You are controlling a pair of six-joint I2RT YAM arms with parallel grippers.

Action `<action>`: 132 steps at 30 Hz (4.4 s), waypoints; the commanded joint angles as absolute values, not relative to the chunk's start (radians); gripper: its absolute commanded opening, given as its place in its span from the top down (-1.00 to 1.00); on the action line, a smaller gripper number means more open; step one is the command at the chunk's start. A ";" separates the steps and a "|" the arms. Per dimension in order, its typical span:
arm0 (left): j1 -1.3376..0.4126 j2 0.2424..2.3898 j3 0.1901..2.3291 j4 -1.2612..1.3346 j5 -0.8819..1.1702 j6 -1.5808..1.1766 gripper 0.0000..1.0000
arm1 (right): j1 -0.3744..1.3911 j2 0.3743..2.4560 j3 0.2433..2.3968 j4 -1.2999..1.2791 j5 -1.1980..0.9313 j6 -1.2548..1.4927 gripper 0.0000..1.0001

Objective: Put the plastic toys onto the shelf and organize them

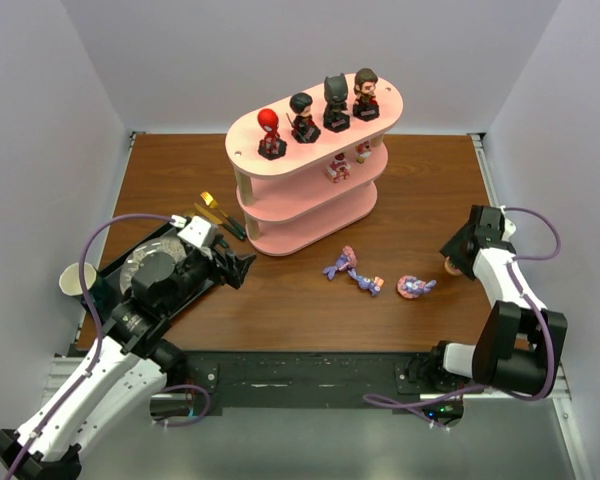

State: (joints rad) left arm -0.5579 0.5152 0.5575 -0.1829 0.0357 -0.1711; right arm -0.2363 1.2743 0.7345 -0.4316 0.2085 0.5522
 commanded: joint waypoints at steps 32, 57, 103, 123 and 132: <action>-0.512 0.583 0.563 -0.175 0.003 -0.158 -0.93 | 0.108 1.046 0.951 -0.580 0.183 0.275 1.00; -0.422 0.604 0.572 -0.193 -0.114 -0.173 -0.93 | 0.792 1.310 1.433 -0.611 0.190 0.054 1.00; -0.422 0.612 0.561 -0.186 -0.078 -0.170 -0.92 | 0.793 1.601 1.568 -0.449 0.282 0.006 0.68; -0.422 0.612 0.561 -0.189 -0.074 -0.167 -0.92 | 0.792 1.509 1.336 -0.252 0.318 0.026 0.63; -0.422 0.614 0.563 -0.189 -0.071 -0.167 -0.92 | 0.792 1.493 1.305 -0.215 0.318 0.028 0.15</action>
State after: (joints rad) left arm -0.4309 0.6144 0.5579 -0.2111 -0.0818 -0.1646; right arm 0.7929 1.5127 1.3121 -0.2508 0.3012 0.0238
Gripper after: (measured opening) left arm 0.963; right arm 0.381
